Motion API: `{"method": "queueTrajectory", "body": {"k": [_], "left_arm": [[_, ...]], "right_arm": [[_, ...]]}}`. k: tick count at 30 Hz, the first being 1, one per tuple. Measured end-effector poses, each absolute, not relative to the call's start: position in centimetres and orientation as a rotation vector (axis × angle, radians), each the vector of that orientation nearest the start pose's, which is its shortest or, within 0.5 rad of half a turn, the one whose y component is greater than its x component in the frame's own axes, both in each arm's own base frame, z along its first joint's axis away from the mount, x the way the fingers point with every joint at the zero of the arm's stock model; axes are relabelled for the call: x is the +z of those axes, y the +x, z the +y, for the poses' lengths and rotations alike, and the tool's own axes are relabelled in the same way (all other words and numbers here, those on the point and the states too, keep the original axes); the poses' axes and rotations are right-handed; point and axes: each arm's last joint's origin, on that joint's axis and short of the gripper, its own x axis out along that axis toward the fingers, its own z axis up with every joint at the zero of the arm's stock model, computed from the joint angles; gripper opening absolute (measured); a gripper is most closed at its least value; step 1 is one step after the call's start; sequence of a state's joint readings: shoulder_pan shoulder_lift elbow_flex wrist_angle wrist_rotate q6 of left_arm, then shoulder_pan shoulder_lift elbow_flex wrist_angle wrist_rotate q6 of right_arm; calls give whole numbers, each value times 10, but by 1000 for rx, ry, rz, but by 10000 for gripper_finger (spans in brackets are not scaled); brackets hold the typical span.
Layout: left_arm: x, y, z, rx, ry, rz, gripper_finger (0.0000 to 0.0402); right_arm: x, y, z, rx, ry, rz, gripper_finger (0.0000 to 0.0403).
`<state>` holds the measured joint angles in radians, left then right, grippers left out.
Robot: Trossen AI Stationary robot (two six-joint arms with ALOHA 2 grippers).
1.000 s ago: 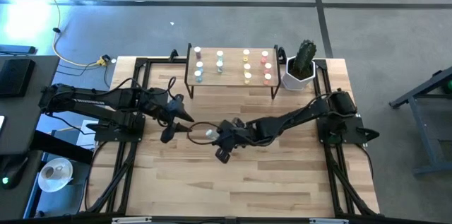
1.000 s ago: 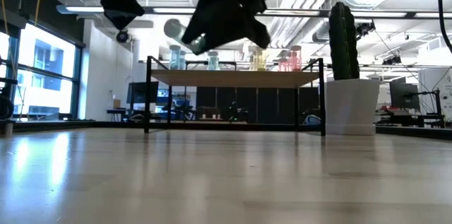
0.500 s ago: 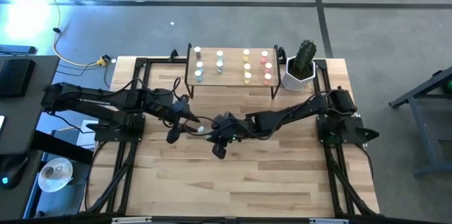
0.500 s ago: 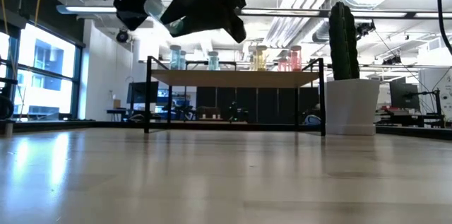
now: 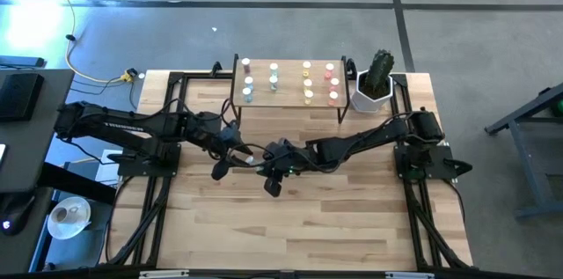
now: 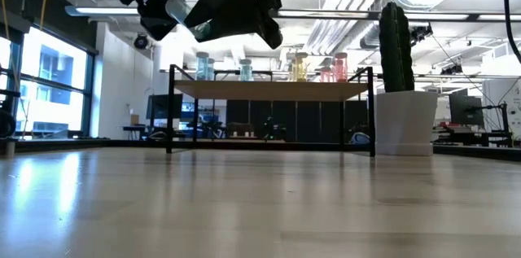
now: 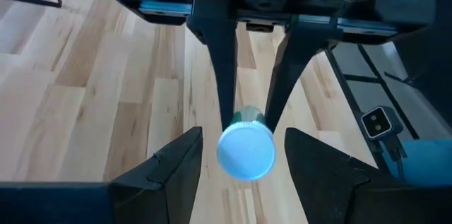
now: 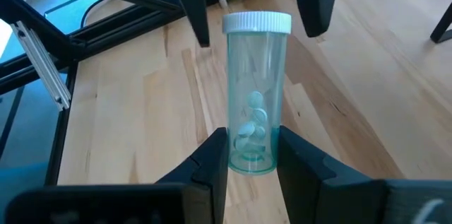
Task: Pick and place medicine bottles onto shelf by color
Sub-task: Put the blue pill bottle on the shelf aligned with the other blue pill bottles
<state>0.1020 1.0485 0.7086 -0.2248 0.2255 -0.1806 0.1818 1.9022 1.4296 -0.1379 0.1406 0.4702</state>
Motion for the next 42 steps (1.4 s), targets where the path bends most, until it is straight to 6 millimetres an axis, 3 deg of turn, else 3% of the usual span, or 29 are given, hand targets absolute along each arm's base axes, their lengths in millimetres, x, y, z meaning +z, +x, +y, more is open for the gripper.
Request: {"method": "queueTrajectory", "body": {"k": [12,27,33,42], "left_arm": [[255,220,15,-113,-285,577,189],[255,222,15,-113,-281,564,117],[255,222,15,-113,-281,564,111],[255,222,16,-113,-280,564,114]], "right_arm": [[240,424,74,-101,358,596,85],[241,425,74,-99,360,588,85],[241,425,74,-98,361,588,86],[241,426,67,-98,371,591,136]]}}
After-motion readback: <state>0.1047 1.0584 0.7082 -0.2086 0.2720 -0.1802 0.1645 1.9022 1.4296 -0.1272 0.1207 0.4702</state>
